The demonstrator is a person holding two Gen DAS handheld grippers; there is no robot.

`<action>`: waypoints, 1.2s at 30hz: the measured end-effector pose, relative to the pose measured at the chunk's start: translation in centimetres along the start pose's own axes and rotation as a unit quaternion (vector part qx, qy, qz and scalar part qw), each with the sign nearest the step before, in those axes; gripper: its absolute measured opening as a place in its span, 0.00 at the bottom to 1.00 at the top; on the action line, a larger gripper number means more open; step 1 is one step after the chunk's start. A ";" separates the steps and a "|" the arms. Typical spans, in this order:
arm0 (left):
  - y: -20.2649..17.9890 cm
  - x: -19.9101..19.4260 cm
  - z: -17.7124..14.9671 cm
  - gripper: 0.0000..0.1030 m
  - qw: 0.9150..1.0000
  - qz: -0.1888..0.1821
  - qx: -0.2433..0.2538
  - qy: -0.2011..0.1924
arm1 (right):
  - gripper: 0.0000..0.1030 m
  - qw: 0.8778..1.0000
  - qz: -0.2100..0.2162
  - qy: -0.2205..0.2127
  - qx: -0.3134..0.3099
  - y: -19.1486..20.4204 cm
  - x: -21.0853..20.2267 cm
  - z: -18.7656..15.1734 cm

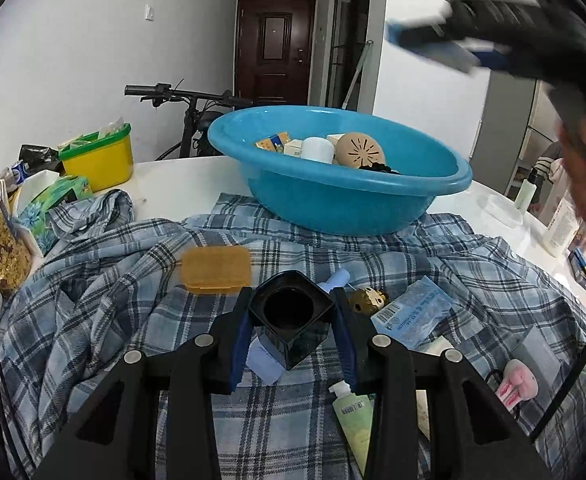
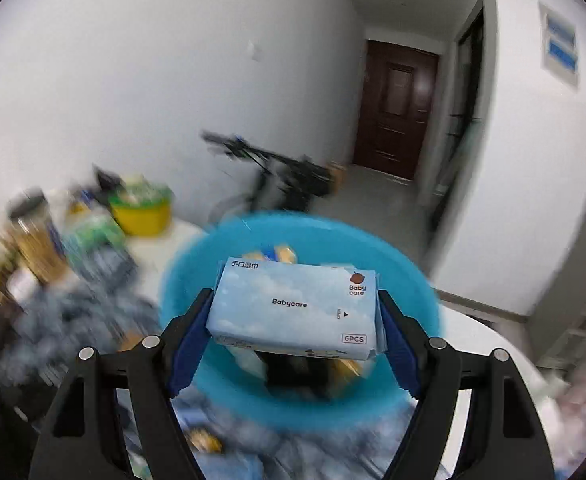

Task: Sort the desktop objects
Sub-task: 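Lift the wipes pack with the right tool while the left tool carries the black cup toward the blue basin, then lower the black cup into the blue basin and open the left tool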

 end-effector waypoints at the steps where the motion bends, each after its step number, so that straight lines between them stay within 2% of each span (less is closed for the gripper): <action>1: 0.0 0.1 0.0 0.39 1.000 0.001 0.001 -0.001 | 0.74 1.000 -0.005 -0.001 0.008 -0.7 0.4 0.3; 3: 0.0 0.3 -0.1 0.39 1.000 0.013 0.009 -0.002 | 0.74 1.000 -0.018 -0.001 0.015 -1.9 0.9 0.2; 6: 0.4 0.7 -0.2 0.39 1.000 0.021 0.005 0.007 | 0.74 0.999 0.024 0.022 0.035 -2.7 2.0 -0.8; 10: 1.1 0.6 0.0 0.39 1.000 0.019 -0.005 0.006 | 0.74 0.998 0.013 0.020 0.050 -4.0 1.7 -1.0; 13: 1.3 0.8 -0.1 0.39 0.999 0.033 0.001 0.005 | 0.74 0.997 0.039 0.024 0.064 -4.1 2.1 -1.3; 15: 1.0 0.9 -0.2 0.39 1.000 0.025 0.001 0.008 | 0.74 0.996 0.052 0.022 0.069 -3.9 2.4 -1.2; 20: 0.8 0.5 0.8 0.39 0.999 0.039 0.009 0.019 | 0.74 0.995 0.073 0.027 0.057 -2.5 2.9 -1.1; 23: 0.8 -0.9 3.0 0.39 0.999 0.034 -0.006 0.014 | 0.74 0.995 0.086 0.027 0.047 -1.5 2.7 -0.8; 27: 0.1 -3.2 7.6 0.39 0.998 0.049 0.011 -0.026 | 0.74 0.994 0.096 0.028 0.050 -1.7 2.5 -1.1; 30: -1.2 -4.4 11.0 0.39 0.998 0.038 0.018 -0.051 | 0.74 0.994 0.086 0.026 0.059 -2.8 2.3 -1.1; 33: -2.4 -4.5 14.1 0.39 0.995 0.044 0.029 -0.079 | 0.74 0.994 0.079 0.024 0.070 -3.9 2.0 -1.2; 36: -3.6 -3.7 16.3 0.39 0.995 0.038 0.034 -0.087 | 0.74 0.994 0.075 0.021 0.078 -4.6 1.8 -1.1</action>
Point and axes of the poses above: each gripper's, at about its wrist camera, not at the fingertips, and x roughly the way its jaws point, y to its left, z to its top, the point moved 9 cm from there along x, roughly the way its jaws point, and after that the axes turned 7 degrees about -x, right-handed, at the moved point
